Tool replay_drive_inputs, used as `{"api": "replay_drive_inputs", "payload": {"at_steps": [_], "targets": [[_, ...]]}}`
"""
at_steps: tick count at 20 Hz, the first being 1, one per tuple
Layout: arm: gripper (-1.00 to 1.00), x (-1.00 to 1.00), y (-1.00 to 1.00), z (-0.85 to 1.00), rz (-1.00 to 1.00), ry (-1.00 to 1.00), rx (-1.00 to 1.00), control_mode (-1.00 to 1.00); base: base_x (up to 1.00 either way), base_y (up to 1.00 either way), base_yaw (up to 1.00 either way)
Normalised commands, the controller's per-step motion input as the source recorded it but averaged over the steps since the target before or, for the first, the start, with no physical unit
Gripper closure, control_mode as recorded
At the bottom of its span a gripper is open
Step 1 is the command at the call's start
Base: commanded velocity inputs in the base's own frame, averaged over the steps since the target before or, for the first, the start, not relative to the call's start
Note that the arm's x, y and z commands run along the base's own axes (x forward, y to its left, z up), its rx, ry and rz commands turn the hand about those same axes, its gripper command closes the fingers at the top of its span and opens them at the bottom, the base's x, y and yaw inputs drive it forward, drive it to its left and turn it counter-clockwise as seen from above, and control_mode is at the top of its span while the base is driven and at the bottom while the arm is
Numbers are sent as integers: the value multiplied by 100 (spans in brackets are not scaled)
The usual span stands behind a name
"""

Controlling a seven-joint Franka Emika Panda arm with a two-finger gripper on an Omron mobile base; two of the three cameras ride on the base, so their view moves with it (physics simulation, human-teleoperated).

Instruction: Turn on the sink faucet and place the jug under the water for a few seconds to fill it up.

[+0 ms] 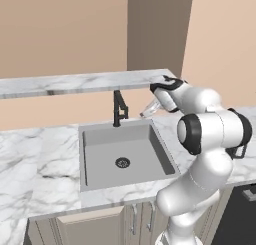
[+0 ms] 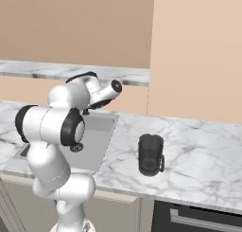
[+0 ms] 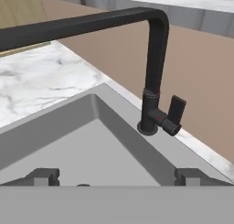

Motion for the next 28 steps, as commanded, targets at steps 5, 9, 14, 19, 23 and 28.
{"api": "replay_drive_inputs", "payload": {"at_steps": [5, 9, 14, 19, 23, 28], "targets": [[-100, 38, 1, 0, 0, 0, 0, -100, 0, 0, 0], [-100, 42, 0, 0, 0, 0, 1, -100, 0, 0, 0], [-100, 37, 0, 0, 0, 0, 3, -100, 0, 0, 0], [-100, 30, 6, -2, 0, 0, 0, -100, 0, 0, 0], [-100, 19, 20, -21, 0, 0, 0, -100, 0, 0, 0], [-100, 13, 23, -23, 0, 0, 0, -100, 0, 0, 0]]}}
